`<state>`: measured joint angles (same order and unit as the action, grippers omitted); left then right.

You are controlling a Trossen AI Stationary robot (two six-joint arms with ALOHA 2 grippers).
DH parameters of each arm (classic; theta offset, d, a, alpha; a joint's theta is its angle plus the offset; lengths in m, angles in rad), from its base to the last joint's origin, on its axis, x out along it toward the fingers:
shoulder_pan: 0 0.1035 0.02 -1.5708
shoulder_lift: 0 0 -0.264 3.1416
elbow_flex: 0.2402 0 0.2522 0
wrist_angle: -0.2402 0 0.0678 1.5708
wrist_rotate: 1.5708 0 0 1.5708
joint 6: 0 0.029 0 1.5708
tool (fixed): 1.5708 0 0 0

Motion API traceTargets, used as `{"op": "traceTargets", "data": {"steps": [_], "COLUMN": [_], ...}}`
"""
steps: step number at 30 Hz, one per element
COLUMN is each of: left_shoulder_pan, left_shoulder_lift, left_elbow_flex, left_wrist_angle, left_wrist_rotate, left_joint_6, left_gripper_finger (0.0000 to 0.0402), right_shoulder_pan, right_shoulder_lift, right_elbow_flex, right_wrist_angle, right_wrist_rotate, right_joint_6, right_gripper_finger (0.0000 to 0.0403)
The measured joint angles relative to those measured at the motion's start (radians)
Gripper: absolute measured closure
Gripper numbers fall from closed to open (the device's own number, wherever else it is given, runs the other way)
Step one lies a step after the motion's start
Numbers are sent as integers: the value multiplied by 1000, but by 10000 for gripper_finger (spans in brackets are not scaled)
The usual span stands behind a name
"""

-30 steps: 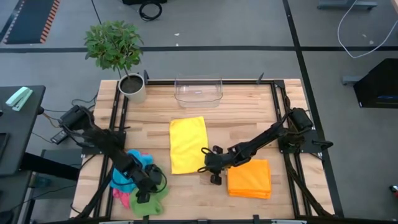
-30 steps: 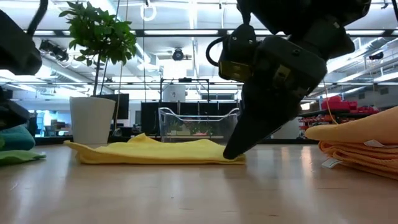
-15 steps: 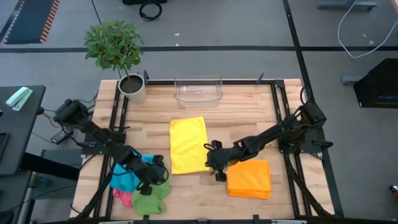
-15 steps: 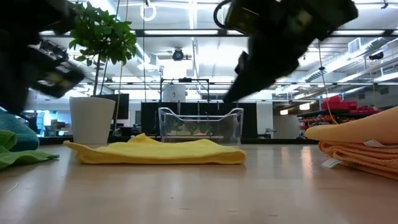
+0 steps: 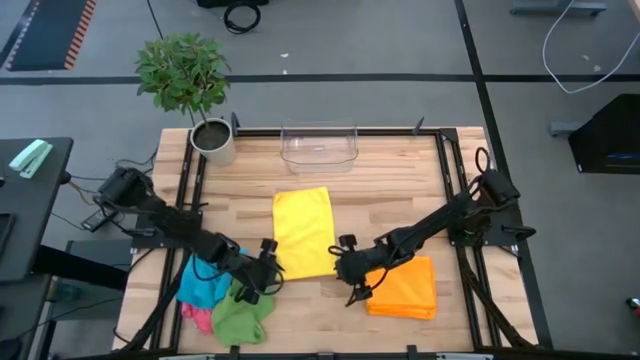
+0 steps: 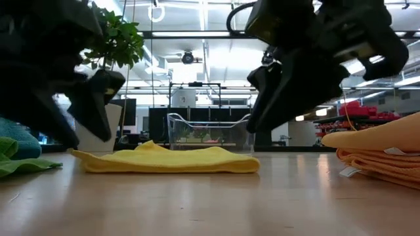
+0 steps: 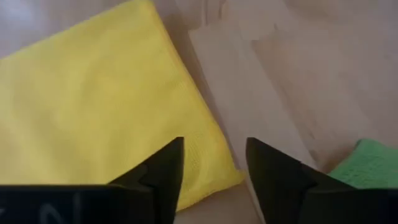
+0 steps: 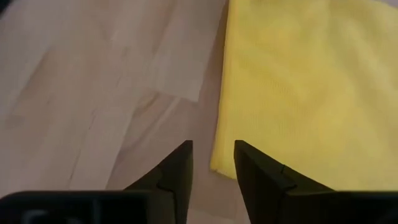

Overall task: Fold microfiber towels
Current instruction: Fold the yellow towel on the table

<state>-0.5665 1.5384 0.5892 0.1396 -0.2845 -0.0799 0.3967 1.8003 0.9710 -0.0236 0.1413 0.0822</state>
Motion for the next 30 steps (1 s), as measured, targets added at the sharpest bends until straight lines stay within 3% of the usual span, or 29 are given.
{"op": "traceTargets", "data": {"steps": [7,30], "left_shoulder_pan": [-4,53], "left_shoulder_lift": [53,117], "left_elbow_flex": [1,3], "left_wrist_angle": [21,34], "left_wrist_rotate": [2,76], "left_joint_6": [41,-21], "left_gripper_finger": [192,268], "right_shoulder_pan": [-4,-40], "right_shoulder_lift": [34,49], "right_elbow_flex": [1,-27], "right_wrist_angle": [30,74], "right_wrist_rotate": [-1,-52], "right_joint_6": [0,-94], "right_gripper_finger": [270,269]}}
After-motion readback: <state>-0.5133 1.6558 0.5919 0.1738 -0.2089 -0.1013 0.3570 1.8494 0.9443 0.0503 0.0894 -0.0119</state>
